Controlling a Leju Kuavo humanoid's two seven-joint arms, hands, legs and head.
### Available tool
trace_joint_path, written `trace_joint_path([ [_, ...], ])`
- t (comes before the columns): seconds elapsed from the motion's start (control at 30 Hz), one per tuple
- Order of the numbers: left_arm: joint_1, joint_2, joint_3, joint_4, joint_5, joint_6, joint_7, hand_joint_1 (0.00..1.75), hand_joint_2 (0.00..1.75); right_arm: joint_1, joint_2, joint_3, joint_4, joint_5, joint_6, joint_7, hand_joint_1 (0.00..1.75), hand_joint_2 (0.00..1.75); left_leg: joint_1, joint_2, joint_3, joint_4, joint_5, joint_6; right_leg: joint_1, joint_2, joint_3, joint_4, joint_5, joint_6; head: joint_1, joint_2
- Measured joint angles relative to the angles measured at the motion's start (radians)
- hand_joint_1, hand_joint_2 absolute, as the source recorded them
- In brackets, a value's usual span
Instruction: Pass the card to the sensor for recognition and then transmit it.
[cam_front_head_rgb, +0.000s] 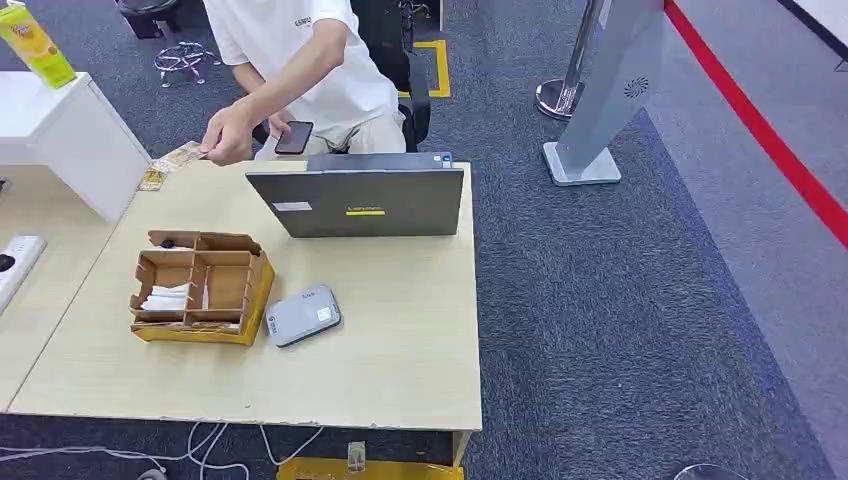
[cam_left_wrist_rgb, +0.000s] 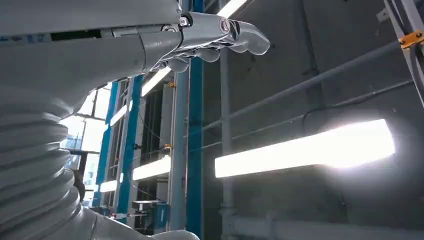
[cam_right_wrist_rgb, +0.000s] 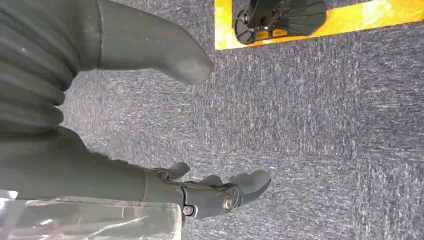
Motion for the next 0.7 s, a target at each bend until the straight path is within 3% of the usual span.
trace_joint_path([
  [0.33,0.0,0.0,0.0,-0.002,-0.008,0.007,0.0,0.0,1.75,0.0,0.0,0.0,0.001,0.009,0.004,0.0,0.0,1.75,0.0,0.0,0.0,0.0,0.0,0.0,0.0,0.0,0.0,0.0,0.0,0.0,0.0,0.0],
  [0.37,-0.006,0.011,-0.003,-0.002,-0.052,0.05,0.003,0.0,1.75,0.002,0.0,0.007,0.001,0.042,0.024,0.002,0.0,1.75,0.0,0.001,0.002,0.001,0.0,0.0,-0.001,0.001,-0.005,-0.002,0.0,0.0,0.0,0.0],
  [0.4,-0.05,0.049,-0.023,0.018,-0.148,0.143,0.036,0.0,1.75,-0.001,0.0,0.025,0.001,0.086,0.048,0.013,0.0,1.75,-0.001,0.0,0.002,0.001,0.001,0.0,-0.001,0.0,-0.009,-0.002,0.0,0.0,0.001,0.0],
  [0.43,-0.148,0.118,-0.058,0.102,-0.272,0.266,0.095,0.0,1.75,-0.005,0.0,0.045,0.002,0.115,0.064,0.032,0.0,1.75,-0.002,-0.005,0.0,0.001,0.007,0.002,-0.001,-0.005,-0.009,-0.002,0.001,0.001,0.002,0.0],
  [0.47,-0.306,0.265,-0.125,0.266,-0.466,0.447,0.212,0.0,1.75,-0.02,0.003,0.067,0.005,0.13,0.073,0.052,0.0,1.75,-0.001,-0.019,-0.005,-0.002,0.016,-0.002,-0.001,-0.02,-0.01,0.0,0.004,-0.004,0.006,0.0],
  [0.5,-0.427,0.36,-0.213,0.446,-0.692,0.607,0.359,0.0,1.75,-0.042,0.006,0.087,0.006,0.133,0.078,0.066,0.0,1.75,0.001,-0.024,-0.008,-0.004,0.019,-0.005,0.0,-0.025,-0.013,0.001,0.009,-0.008,0.003,0.0],
  [0.53,-0.519,0.434,-0.305,0.582,-0.927,0.699,0.446,0.0,1.75,-0.062,0.007,0.1,0.006,0.137,0.082,0.074,0.0,1.75,0.001,-0.022,-0.009,-0.006,0.023,-0.007,0.0,-0.022,-0.016,0.001,0.013,-0.008,-0.003,0.0],
  [0.57,-0.59,0.49,-0.409,0.715,-1.235,0.755,0.494,0.0,1.75,-0.073,0.008,0.109,0.007,0.137,0.082,0.082,0.0,1.75,0.001,-0.017,-0.01,-0.007,0.026,-0.007,0.0,-0.019,-0.016,0.002,0.016,-0.008,-0.012,0.0],
  [0.6,-0.644,0.53,-0.483,0.815,-1.541,0.768,0.502,0.0,1.75,-0.077,0.01,0.116,0.007,0.137,0.082,0.085,0.0,1.75,0.001,-0.016,-0.01,-0.008,0.027,-0.006,0.0,-0.018,-0.015,0.003,0.017,-0.008,-0.013,0.0],
  [0.63,-0.685,0.561,-0.555,0.921,-1.951,0.777,0.518,0.0,1.75,-0.079,0.011,0.125,0.007,0.136,0.081,0.095,0.0,1.75,0.0,-0.015,-0.01,-0.008,0.028,-0.006,0.0,-0.015,-0.013,0.003,0.019,-0.008,-0.007,0.0],
  [0.67,-0.716,0.594,-0.591,0.992,-2.23,0.779,0.526,0.0,1.75,-0.081,0.013,0.129,0.008,0.136,0.079,0.101,0.0,1.75,0.0,-0.012,-0.011,-0.008,0.028,-0.006,0.0,-0.012,-0.012,0.004,0.021,-0.007,-0.005,0.0],
  [0.7,-0.739,0.617,-0.625,1.069,-2.223,0.781,0.536,0.0,1.75,-0.081,0.013,0.132,0.008,0.135,0.076,0.107,0.0,1.75,-0.002,-0.002,-0.011,-0.007,0.029,-0.006,-0.003,-0.001,-0.018,0.005,0.025,-0.008,0.002,0.0],
])
